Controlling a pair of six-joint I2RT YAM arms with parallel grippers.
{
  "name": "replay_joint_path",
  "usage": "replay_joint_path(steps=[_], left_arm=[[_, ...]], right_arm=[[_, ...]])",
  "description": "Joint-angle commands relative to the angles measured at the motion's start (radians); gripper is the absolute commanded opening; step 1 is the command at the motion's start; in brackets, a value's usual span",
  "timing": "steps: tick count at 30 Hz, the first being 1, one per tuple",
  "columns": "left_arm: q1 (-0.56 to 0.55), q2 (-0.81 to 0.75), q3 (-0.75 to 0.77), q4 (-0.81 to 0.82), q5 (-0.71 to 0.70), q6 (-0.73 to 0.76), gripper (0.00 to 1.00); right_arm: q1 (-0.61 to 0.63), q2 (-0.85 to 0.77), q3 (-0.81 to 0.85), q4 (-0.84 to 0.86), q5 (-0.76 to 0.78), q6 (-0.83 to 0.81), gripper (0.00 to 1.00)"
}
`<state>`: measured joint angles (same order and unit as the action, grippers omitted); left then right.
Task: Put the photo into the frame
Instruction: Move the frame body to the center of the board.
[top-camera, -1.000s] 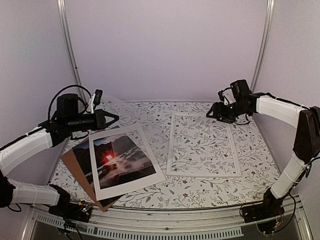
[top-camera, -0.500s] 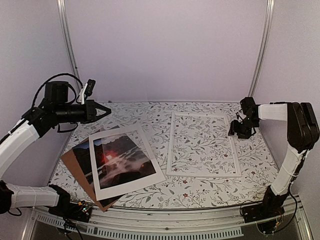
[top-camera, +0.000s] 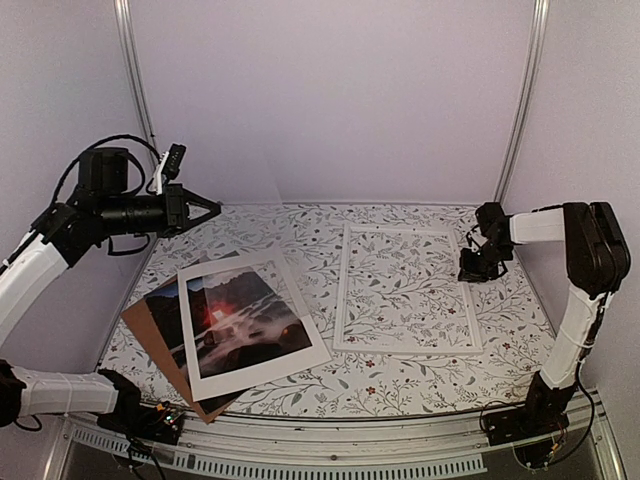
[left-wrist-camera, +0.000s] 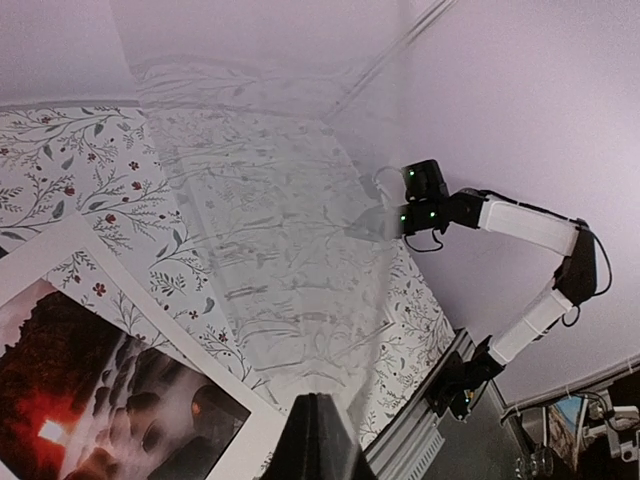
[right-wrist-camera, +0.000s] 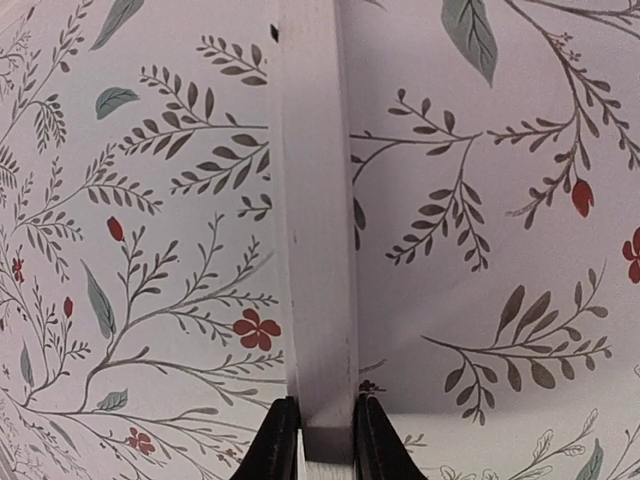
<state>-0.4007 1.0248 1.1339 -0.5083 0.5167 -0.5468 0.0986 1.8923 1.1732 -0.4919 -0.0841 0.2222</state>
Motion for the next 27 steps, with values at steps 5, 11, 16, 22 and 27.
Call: replay_joint_path(steps=[5, 11, 16, 22, 27], left_arm=[[-0.069, -0.031, -0.015, 0.176, 0.041, -0.139, 0.0], [-0.118, -0.025, -0.062, 0.27, 0.016, -0.177, 0.0], [-0.153, 0.005, -0.09, 0.327, 0.014, -0.198, 0.0], [-0.208, 0.059, -0.125, 0.404, 0.014, -0.226, 0.0], [-0.264, 0.116, -0.151, 0.49, -0.011, -0.268, 0.0]], right_arm=[[0.102, -0.066, -0.087, 0.021, 0.062, -0.003, 0.15], [0.191, -0.103, -0.118, 0.029, 0.079, 0.019, 0.14], [0.246, -0.123, -0.128, 0.039, 0.078, 0.043, 0.13], [0.288, -0.137, -0.137, 0.044, 0.064, 0.085, 0.17], [0.288, -0.182, -0.145, 0.043, 0.056, 0.126, 0.34]])
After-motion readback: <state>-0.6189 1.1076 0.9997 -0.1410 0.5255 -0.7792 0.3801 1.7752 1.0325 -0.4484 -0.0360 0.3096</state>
